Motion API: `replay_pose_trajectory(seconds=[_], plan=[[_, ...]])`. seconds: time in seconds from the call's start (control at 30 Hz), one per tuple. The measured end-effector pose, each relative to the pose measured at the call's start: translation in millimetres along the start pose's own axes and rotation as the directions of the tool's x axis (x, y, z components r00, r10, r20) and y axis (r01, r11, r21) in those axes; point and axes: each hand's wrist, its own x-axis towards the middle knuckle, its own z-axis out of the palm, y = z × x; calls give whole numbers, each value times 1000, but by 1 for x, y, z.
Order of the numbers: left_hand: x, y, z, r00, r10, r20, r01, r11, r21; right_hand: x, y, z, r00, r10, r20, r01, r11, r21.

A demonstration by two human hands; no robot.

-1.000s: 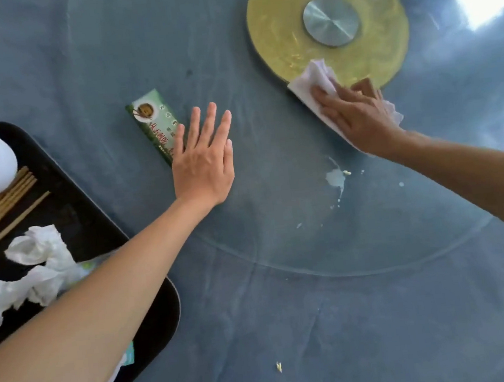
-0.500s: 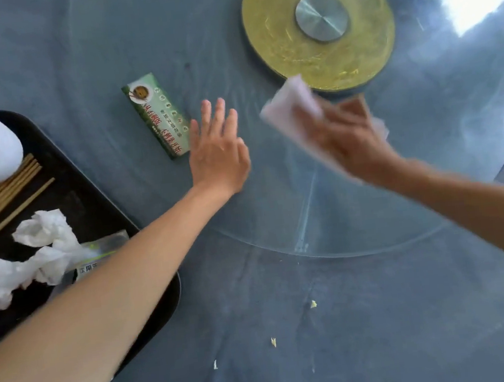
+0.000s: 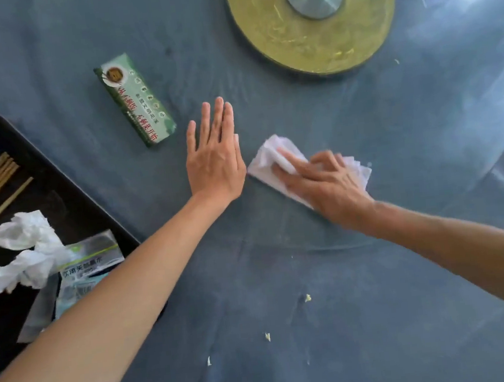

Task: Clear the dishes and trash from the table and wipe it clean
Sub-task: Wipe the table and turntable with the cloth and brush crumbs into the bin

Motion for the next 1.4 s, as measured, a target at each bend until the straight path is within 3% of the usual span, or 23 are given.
replay_pose_trajectory(seconds=[0.1,0.2,0.3,0.37,0.47,0.57,0.63,0.87,0.93,1.07,1.13,1.23,1.3,1.4], plan=[[1,0,-2,1000,5,-2,-5,1000,-19,-63,-62,25,947,-315,56,310,947,83],[3,-2,-5,999,32,7,-32,999,-23,-74,-71,14,932,-359,46,352,928,119],[5,-10,-9,998,62,11,-62,998,-19,-39,-41,-23,958,-252,-136,279,930,240],[8,-15,-13,997,76,24,-75,997,-36,-2,-4,-48,966,-148,-212,190,963,193],[15,-26,-19,994,94,56,-91,995,-48,51,66,-62,959,84,-269,-58,993,103],[27,-42,-28,989,117,87,-113,992,-49,83,130,-65,902,389,-186,-387,921,51],[37,-54,-34,986,131,107,-128,991,-32,93,158,-67,857,505,-103,-501,863,58],[37,-37,-26,997,8,74,-8,1000,11,88,168,-50,807,583,-90,-586,811,-2],[38,-38,-21,999,-1,41,0,999,37,83,142,-40,850,520,-85,-521,853,0],[57,-58,-24,998,33,51,-35,999,29,39,45,-8,989,92,-118,-85,994,64],[63,-67,-27,997,59,53,-60,998,21,5,-21,12,989,-132,-63,139,982,129],[72,-75,-34,993,90,79,-92,996,22,-30,-78,19,902,-431,0,426,891,158],[72,-77,-39,993,84,87,-85,996,10,-18,-69,10,898,-438,-47,439,879,185],[46,-64,-37,996,28,88,-22,997,-71,45,-4,-17,969,-97,-229,139,975,174]])
